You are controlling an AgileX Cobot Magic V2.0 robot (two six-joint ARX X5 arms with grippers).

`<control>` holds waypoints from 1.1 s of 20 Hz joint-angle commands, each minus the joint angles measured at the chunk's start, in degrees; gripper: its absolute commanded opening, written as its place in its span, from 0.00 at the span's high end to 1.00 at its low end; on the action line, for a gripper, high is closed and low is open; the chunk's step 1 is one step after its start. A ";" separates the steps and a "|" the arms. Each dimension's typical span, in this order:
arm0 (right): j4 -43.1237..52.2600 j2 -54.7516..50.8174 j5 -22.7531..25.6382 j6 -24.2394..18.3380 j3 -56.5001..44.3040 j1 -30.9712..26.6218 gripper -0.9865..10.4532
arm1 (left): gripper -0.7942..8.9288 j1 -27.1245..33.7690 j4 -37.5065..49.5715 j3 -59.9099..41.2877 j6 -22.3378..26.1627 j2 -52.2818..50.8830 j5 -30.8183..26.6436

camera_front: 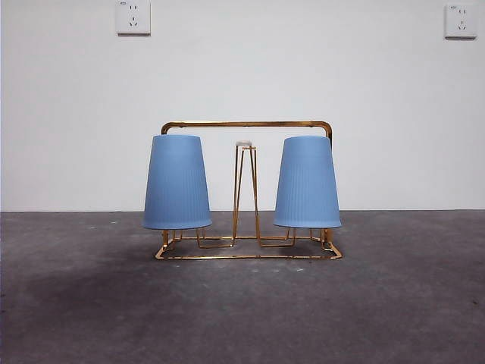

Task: Pick up cup 1,put cup 1 in the cup rack,pick up cup 2,put cup 2 in the cup rack

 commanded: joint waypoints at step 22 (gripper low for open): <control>-2.51 0.04 8.02 0.37 0.31 0.00 0.91 | 0.92 -0.13 -0.13 -0.33 -0.04 0.57 -0.13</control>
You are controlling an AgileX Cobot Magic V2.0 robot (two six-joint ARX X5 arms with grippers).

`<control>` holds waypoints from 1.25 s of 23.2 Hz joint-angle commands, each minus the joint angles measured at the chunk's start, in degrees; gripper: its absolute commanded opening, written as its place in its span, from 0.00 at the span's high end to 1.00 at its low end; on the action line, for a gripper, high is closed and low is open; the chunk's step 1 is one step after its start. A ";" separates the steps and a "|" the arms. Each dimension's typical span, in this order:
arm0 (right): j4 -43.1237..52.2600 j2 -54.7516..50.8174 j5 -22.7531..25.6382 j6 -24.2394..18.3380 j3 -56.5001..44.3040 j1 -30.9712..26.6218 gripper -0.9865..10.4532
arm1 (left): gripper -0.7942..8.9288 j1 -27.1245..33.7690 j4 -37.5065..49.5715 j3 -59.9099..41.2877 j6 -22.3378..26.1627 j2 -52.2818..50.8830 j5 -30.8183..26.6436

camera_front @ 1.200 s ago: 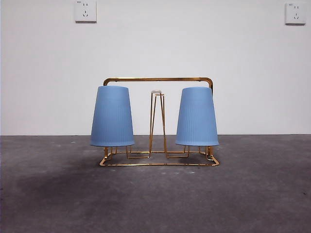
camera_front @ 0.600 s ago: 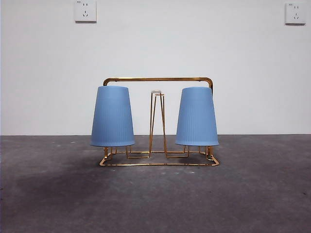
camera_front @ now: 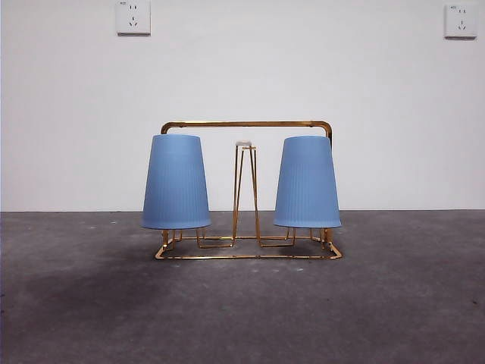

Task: Pick up cup 1,put cup 1 in the cup rack,pick up cup 2,put cup 2 in the cup rack

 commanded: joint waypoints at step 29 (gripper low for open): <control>-8.59 0.04 4.63 0.33 0.31 0.00 0.91 | 0.92 51.63 46.01 -26.97 41.55 -14.75 20.46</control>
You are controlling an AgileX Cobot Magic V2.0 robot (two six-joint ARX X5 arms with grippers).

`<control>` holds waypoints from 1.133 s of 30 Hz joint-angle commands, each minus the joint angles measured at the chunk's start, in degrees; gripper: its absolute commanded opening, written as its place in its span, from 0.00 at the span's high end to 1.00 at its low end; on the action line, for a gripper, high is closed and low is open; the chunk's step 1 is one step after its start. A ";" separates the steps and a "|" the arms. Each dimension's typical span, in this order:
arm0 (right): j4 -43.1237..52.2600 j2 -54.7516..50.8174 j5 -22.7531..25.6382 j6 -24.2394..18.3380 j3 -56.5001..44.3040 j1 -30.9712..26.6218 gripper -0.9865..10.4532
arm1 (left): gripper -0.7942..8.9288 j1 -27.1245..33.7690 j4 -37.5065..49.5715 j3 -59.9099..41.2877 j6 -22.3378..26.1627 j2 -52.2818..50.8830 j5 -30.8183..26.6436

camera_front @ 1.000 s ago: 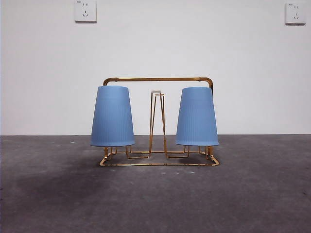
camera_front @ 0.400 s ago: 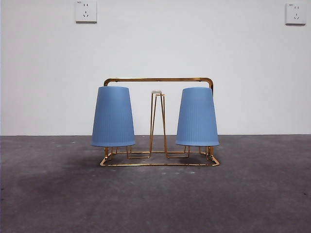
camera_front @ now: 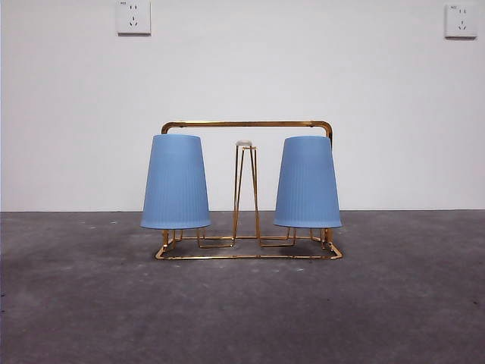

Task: Pick up cup 1,put cup 1 in the cup rack,pick up cup 2,put cup 2 in the cup rack

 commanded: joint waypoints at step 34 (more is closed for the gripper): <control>0.15 0.02 0.02 0.22 0.33 0.00 0.91 | 0.92 9.46 6.60 -46.60 -5.49 -35.21 -1.07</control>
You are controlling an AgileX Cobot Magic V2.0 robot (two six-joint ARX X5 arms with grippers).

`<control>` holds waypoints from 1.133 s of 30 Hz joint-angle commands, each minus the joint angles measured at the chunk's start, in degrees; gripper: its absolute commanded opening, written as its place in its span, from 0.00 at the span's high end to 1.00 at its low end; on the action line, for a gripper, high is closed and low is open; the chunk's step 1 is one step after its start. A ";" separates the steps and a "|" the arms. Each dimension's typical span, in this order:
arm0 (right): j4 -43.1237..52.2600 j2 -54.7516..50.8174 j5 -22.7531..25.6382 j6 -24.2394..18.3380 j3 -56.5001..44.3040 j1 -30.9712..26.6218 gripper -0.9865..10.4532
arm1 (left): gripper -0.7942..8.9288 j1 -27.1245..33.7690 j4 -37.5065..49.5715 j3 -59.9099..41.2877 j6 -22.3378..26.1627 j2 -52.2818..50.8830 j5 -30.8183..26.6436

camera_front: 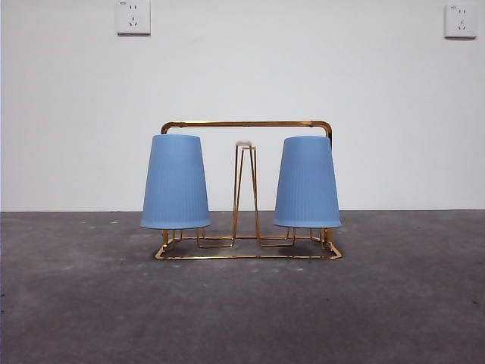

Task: Pick up cup 1,put cup 1 in the cup rack,pick up cup 2,put cup 2 in the cup rack

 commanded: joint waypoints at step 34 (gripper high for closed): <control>37.83 -8.68 -18.23 -8.87 -9.70 -39.28 0.91 | 0.92 0.33 0.22 -0.57 -0.72 3.58 0.28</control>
